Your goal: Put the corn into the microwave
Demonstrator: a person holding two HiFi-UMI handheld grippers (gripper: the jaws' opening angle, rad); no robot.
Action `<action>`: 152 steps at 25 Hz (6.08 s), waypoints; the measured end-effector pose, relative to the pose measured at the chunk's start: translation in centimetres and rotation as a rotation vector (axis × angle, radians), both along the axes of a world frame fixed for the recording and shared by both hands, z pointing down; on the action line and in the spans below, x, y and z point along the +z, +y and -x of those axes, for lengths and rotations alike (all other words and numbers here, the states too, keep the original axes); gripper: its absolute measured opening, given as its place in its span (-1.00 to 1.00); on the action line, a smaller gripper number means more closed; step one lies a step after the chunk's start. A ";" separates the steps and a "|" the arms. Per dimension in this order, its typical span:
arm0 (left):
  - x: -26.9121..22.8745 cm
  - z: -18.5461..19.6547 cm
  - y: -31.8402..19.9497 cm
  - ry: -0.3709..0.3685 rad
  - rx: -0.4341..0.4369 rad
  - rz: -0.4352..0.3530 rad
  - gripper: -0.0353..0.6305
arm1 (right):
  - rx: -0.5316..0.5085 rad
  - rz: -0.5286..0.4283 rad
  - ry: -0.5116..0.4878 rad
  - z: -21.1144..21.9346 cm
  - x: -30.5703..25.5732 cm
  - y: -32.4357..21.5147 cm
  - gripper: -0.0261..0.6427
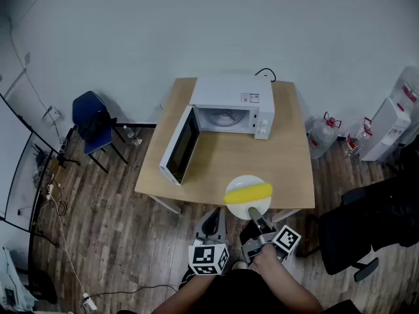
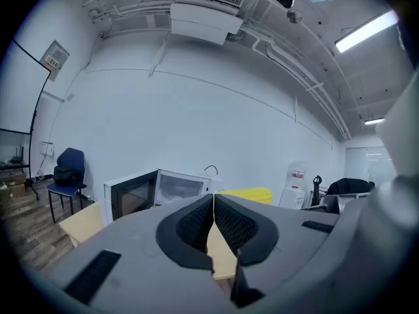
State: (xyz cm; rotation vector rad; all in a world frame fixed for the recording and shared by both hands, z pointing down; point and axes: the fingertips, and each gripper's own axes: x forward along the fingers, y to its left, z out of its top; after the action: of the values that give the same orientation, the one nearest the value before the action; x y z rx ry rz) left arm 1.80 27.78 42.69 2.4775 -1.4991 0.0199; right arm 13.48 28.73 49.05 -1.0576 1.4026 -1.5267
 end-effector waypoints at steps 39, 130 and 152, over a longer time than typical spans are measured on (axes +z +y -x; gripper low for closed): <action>3.6 0.0 -16.5 -0.019 0.092 0.070 -0.85 | 0.038 0.069 0.069 0.1 2.7 -16.8 -0.67; 13.0 1.3 -32.8 0.063 0.208 0.327 -0.85 | 0.105 0.291 0.084 -1.8 21.0 -44.0 -0.65; 14.0 3.6 -32.9 0.065 0.162 0.349 -0.86 | 0.135 0.283 0.097 -1.8 21.3 -47.8 -0.71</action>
State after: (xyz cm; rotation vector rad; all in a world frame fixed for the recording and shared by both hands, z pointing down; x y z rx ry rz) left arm -1.75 -5.07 56.65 2.2838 -1.1523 0.2099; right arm 15.28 -19.09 70.40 -1.3848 1.1738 -1.6236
